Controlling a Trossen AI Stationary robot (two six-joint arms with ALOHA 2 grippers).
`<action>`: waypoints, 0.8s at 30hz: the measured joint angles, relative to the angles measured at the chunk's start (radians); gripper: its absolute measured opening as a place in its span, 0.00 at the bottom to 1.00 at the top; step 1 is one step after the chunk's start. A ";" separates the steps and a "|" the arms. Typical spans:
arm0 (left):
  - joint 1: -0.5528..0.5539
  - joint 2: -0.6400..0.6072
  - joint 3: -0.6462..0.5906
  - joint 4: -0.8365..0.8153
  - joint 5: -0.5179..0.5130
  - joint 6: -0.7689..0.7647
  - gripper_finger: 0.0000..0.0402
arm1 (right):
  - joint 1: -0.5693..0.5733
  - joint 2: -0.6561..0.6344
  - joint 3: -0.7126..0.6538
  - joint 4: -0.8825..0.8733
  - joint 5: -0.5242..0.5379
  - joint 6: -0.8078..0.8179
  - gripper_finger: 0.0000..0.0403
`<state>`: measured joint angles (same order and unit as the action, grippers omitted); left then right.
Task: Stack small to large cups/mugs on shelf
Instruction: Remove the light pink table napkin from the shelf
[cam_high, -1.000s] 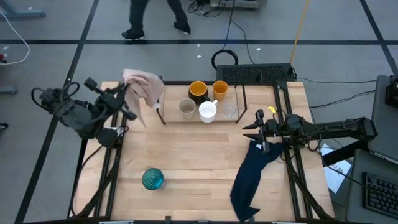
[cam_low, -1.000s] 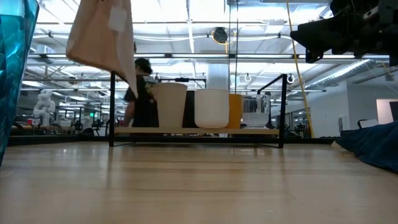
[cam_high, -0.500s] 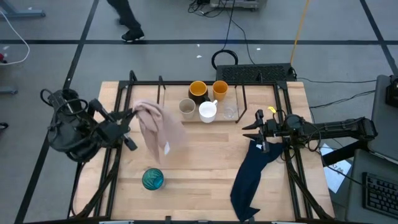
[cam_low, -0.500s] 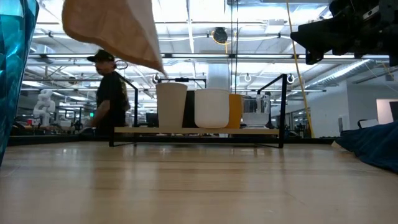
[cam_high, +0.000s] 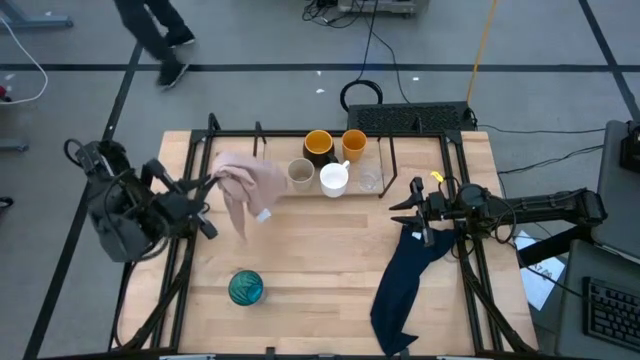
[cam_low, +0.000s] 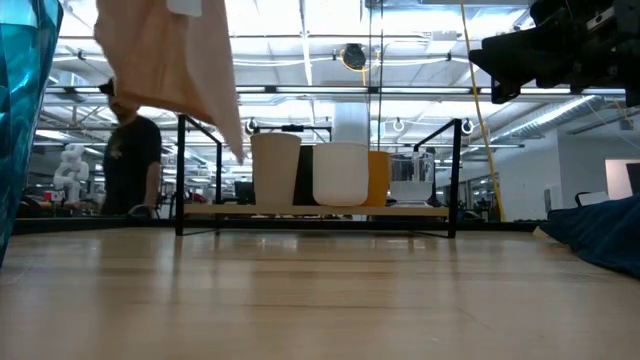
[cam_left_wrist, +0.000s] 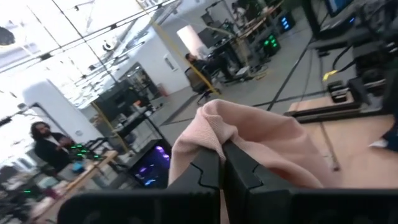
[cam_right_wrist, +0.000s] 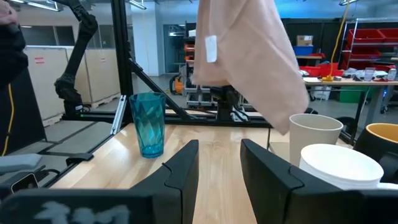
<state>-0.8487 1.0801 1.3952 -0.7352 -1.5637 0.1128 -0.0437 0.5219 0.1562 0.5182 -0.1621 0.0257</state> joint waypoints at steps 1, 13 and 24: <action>-0.008 -0.001 0.000 -0.034 0.003 -0.048 0.00 | 0.000 0.000 0.000 0.000 0.000 0.001 0.27; -0.059 0.000 0.000 -0.482 0.189 -0.588 0.00 | 0.001 0.000 0.000 0.002 -0.001 0.015 0.27; -0.016 0.046 -0.021 -0.841 0.466 -1.049 0.00 | 0.001 0.001 0.000 0.037 -0.001 0.019 0.27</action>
<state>-0.8642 1.1259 1.3740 -1.5760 -1.0979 -0.9359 -0.0429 0.5224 0.1562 0.5555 -0.1632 0.0452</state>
